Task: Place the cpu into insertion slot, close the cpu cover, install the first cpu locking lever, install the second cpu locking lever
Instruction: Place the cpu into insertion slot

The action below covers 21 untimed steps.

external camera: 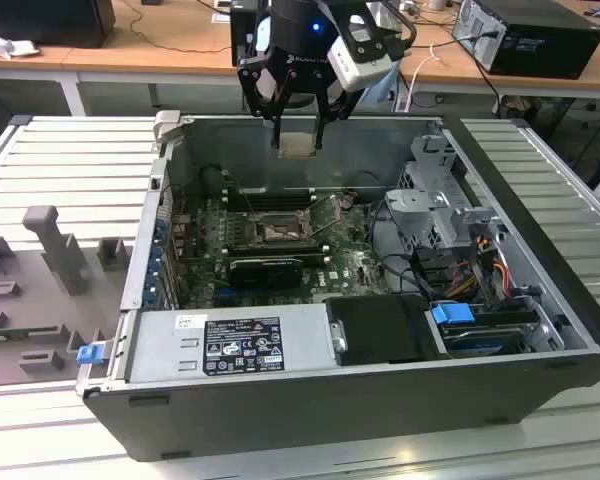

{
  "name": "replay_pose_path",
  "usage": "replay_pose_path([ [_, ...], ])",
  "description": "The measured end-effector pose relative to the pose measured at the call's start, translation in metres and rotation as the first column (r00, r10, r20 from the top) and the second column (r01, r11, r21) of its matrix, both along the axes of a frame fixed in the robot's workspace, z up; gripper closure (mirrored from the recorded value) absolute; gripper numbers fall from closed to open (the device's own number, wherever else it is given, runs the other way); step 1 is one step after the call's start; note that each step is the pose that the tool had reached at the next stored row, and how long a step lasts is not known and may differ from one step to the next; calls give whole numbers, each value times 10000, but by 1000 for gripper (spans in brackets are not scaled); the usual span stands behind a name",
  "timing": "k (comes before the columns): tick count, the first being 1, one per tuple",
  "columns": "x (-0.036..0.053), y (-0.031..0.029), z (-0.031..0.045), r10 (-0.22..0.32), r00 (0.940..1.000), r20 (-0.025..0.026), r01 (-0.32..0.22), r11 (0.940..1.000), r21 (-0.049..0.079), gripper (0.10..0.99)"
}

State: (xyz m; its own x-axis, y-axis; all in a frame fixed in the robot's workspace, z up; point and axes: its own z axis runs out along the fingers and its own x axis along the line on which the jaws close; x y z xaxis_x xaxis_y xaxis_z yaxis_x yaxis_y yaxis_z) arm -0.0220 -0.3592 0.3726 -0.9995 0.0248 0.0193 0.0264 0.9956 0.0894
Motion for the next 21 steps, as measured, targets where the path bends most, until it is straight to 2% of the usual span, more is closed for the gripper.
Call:
replay_pose_path([
  [5, 0, 0, 0, -528, 9986, 0, 528, 9986, -1, 557],
  [16, 0, -6, -13, -642, 9979, -6, 642, 9979, -1, 557],
  [21, 0, -5, -16, -966, 9953, -7, 966, 9953, -1, 557],
])
